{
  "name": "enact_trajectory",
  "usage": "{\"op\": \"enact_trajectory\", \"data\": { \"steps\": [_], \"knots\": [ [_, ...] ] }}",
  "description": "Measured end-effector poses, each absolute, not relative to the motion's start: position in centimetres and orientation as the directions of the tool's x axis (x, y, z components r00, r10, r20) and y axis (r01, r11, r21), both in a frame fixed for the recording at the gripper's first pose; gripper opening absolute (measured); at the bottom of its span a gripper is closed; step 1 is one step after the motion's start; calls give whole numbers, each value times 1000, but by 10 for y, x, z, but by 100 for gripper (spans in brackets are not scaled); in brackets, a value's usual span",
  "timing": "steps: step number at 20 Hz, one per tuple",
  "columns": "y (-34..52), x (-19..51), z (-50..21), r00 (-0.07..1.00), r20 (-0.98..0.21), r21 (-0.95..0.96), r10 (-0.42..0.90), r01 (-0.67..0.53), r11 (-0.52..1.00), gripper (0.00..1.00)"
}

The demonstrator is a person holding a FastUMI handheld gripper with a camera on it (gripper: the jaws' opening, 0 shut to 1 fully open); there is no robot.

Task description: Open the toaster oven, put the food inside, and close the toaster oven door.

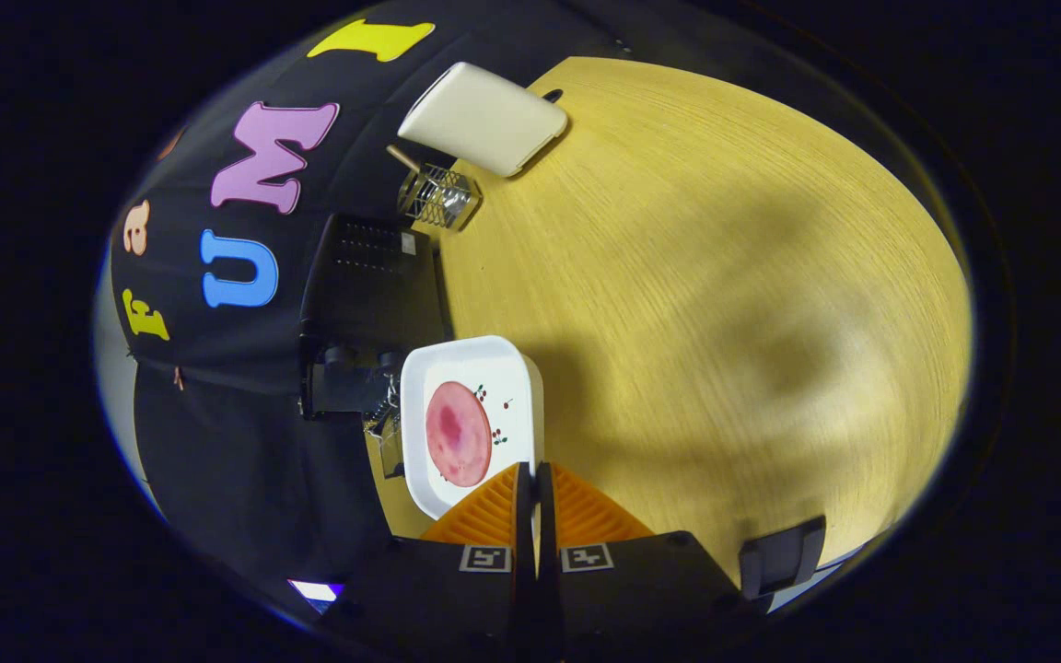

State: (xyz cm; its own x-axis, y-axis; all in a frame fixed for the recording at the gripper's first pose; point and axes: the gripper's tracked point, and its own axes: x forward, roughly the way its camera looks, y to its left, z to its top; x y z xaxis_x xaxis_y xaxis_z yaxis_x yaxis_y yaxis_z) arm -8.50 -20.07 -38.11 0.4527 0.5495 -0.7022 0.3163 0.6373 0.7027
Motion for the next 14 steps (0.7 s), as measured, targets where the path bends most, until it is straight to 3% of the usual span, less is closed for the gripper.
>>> {"op": "enact_trajectory", "data": {
  "steps": [14],
  "knots": [
    [-5,-87,-333,463,-677,719,572,252,648,5]
  ]
}}
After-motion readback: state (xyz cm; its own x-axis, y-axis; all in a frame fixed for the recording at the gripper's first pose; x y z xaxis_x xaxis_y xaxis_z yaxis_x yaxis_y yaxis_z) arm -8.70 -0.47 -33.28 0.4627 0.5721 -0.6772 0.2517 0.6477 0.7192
